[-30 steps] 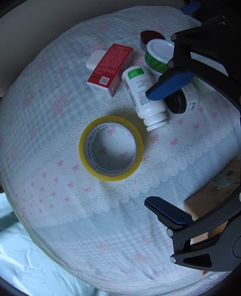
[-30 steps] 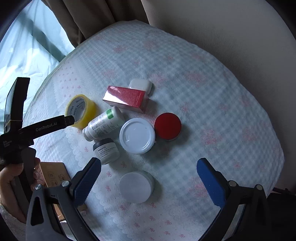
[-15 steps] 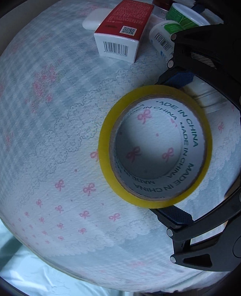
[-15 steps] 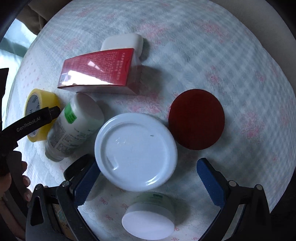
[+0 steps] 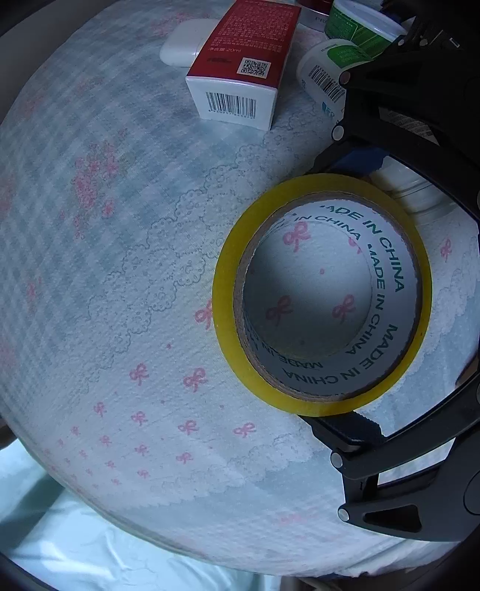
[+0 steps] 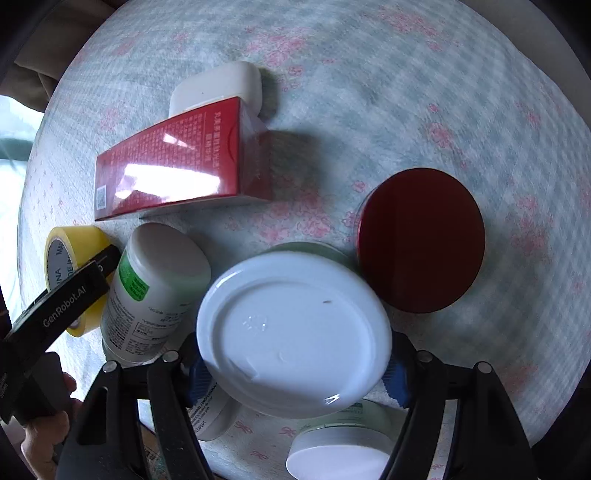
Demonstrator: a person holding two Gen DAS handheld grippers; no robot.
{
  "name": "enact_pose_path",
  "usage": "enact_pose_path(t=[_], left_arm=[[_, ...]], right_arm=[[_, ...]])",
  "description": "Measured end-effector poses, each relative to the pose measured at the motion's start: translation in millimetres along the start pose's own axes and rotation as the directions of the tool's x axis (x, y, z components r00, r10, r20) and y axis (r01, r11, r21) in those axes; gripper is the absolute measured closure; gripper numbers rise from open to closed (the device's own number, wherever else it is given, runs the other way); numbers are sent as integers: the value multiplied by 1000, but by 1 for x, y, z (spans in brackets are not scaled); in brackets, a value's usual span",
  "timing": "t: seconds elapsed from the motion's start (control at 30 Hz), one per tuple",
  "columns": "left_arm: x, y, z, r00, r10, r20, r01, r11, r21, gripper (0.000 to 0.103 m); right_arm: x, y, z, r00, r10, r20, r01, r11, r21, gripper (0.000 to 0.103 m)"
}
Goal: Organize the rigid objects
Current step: 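Lift the tape roll with the left tool while the right tool grasps the white-lidded green jar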
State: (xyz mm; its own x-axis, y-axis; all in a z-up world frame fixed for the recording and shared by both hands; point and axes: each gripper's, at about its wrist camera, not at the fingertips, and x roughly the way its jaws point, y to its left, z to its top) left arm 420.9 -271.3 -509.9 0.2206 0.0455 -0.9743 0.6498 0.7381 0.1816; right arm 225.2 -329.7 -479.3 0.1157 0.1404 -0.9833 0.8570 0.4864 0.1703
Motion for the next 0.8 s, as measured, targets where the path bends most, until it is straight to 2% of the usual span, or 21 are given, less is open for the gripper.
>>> enact_pose_path(t=[0.17, 0.4, 0.57, 0.8], left_arm=[[-14, 0, -6, 1000, 7, 21, -7, 1000, -9, 3], [-53, 2, -14, 996, 33, 82, -29, 999, -41, 4], [-93, 4, -30, 990, 42, 131, -33, 997, -73, 3], [-159, 14, -62, 977, 56, 208, -31, 992, -122, 4]], right_arm=[[-7, -16, -2, 999, 35, 26, -35, 999, -5, 35], [-37, -33, -18, 993, 81, 90, -79, 996, -34, 36], [-67, -49, -27, 983, 121, 138, -112, 991, -67, 36], [-121, -67, -45, 958, 161, 237, -118, 976, -183, 36]])
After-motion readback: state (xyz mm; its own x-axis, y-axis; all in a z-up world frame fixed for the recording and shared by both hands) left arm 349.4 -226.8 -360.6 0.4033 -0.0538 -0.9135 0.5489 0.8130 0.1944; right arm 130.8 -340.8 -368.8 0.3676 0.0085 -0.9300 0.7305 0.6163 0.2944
